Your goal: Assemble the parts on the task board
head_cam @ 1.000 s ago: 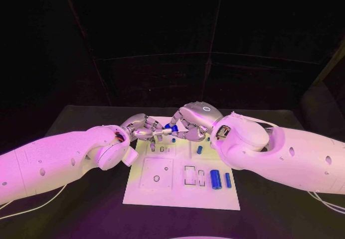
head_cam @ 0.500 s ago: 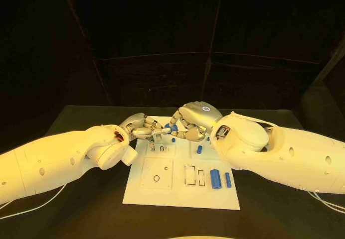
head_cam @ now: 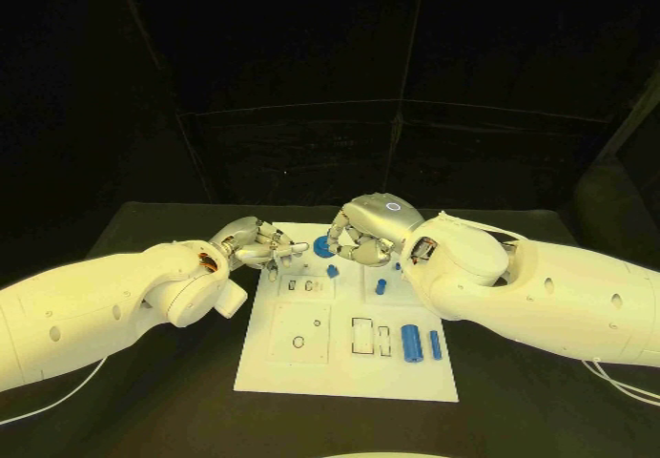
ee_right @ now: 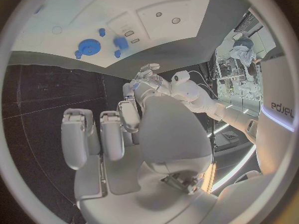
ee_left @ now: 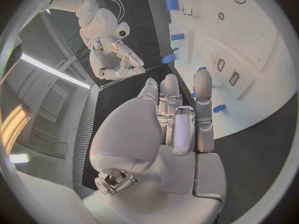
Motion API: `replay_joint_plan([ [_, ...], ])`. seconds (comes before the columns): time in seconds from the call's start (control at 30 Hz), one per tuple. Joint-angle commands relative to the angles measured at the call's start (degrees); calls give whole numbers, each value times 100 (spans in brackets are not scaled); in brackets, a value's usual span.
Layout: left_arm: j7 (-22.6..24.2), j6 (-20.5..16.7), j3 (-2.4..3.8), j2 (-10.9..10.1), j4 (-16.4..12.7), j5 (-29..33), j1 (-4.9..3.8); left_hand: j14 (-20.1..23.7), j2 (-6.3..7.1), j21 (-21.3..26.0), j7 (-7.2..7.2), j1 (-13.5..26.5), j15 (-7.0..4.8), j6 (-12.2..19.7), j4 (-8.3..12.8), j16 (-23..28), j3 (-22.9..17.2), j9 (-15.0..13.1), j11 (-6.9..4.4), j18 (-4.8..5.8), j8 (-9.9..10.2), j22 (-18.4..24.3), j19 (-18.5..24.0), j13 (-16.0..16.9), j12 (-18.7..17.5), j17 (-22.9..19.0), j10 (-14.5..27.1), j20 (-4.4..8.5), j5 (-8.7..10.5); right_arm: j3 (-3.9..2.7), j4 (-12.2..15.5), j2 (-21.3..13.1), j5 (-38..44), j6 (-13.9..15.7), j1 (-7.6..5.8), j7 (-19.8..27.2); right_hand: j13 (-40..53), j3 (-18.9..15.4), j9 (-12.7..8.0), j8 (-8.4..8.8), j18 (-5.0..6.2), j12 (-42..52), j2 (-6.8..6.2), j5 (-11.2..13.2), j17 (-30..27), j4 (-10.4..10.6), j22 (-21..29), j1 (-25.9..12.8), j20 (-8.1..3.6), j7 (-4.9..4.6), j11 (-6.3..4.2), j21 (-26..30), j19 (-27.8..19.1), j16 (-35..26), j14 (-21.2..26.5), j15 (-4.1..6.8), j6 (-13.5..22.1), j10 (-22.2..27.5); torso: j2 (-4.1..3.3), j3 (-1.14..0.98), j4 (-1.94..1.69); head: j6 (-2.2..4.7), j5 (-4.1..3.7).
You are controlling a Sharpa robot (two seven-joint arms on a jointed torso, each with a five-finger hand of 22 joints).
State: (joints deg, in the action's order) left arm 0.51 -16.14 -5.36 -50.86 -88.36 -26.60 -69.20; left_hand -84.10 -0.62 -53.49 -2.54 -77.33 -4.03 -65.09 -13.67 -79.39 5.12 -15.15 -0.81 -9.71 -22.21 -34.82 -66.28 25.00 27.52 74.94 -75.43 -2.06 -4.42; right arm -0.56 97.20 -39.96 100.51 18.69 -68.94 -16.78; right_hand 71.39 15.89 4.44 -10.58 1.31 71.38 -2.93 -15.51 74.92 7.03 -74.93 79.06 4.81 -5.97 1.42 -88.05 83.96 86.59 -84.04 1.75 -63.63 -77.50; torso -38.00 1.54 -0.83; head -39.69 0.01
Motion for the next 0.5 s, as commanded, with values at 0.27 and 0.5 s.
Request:
replay_joint_plan([
  [0.27,90,-52,5,-227,-94,135,-12,-243,-4,-28,-5,-73,-40,29,29,-12,-29,-8,-34,2,-22,-7,-29,-1,12,-4,8,-9,-9,-2,-234,157,-20,-193,-12,-31,-2,11,-5,22,-40,25,-47,36,911,-24,-1155,-20,-46,-4,0,-21,313,23,-464,53,29,-49,-2,7,5,-21,29],
  [0.5,152,-77,6,-332,-130,167,-15,-244,-4,-31,-5,-84,-41,33,35,-14,-33,-9,-34,2,-23,-8,-28,-3,8,-3,11,-8,-9,47,-382,176,-27,-248,-12,-55,-34,8,-7,27,-40,-12,-57,65,906,-15,-1153,-31,-48,-7,1,-20,312,20,-463,54,37,-26,-2,-9,12,-50,43],
])
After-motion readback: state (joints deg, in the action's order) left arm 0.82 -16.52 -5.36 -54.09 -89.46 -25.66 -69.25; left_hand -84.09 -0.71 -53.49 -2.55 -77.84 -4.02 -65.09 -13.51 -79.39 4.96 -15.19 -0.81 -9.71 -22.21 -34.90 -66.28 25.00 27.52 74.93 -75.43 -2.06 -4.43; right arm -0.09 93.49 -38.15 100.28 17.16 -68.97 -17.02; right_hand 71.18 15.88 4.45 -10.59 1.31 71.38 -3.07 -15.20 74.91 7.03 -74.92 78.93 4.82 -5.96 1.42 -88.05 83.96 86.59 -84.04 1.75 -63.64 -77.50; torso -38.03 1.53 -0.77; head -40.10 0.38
